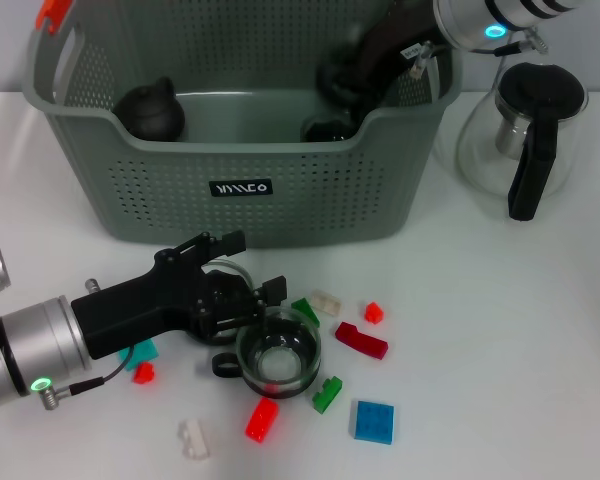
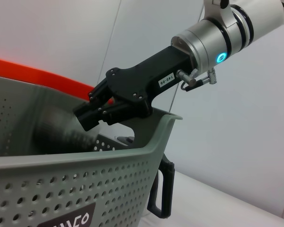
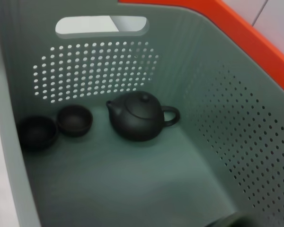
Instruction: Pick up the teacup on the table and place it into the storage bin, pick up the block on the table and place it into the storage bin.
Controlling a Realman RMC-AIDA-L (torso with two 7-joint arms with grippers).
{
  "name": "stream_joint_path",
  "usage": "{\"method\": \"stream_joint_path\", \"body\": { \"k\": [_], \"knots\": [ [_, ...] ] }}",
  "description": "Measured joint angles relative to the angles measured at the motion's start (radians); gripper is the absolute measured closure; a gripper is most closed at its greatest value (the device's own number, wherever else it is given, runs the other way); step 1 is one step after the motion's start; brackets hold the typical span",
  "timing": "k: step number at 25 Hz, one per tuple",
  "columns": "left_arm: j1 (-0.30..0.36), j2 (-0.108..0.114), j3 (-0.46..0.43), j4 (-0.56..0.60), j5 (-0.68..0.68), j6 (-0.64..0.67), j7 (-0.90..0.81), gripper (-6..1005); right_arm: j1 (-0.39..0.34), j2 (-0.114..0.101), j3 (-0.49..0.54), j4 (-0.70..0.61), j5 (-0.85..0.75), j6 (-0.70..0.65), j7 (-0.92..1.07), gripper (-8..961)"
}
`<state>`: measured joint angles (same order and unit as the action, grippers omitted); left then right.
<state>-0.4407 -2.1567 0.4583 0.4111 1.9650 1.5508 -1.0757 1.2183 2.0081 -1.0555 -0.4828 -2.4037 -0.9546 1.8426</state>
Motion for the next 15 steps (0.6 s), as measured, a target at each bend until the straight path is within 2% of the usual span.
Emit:
{"method": "stream_joint_path", "body": {
  "k": [9,12,15],
  "knots": [
    [0.003,0.000,-0.002,0.000,0.000,0.002,-0.001,148,-0.006,0.001,-0.015,-0.031,-0.005,-0.018,0.017,606],
    [0.004,0.000,-0.005,0.000,-0.001,0.008,-0.001,149,-0.030,0.014,-0.009,-0.103,-0.001,-0.038,0.017,557],
    [0.006,0.002,-0.006,0.000,-0.003,0.012,-0.001,149,-0.083,0.039,0.000,-0.248,0.032,-0.077,0.020,526]
  ]
}}
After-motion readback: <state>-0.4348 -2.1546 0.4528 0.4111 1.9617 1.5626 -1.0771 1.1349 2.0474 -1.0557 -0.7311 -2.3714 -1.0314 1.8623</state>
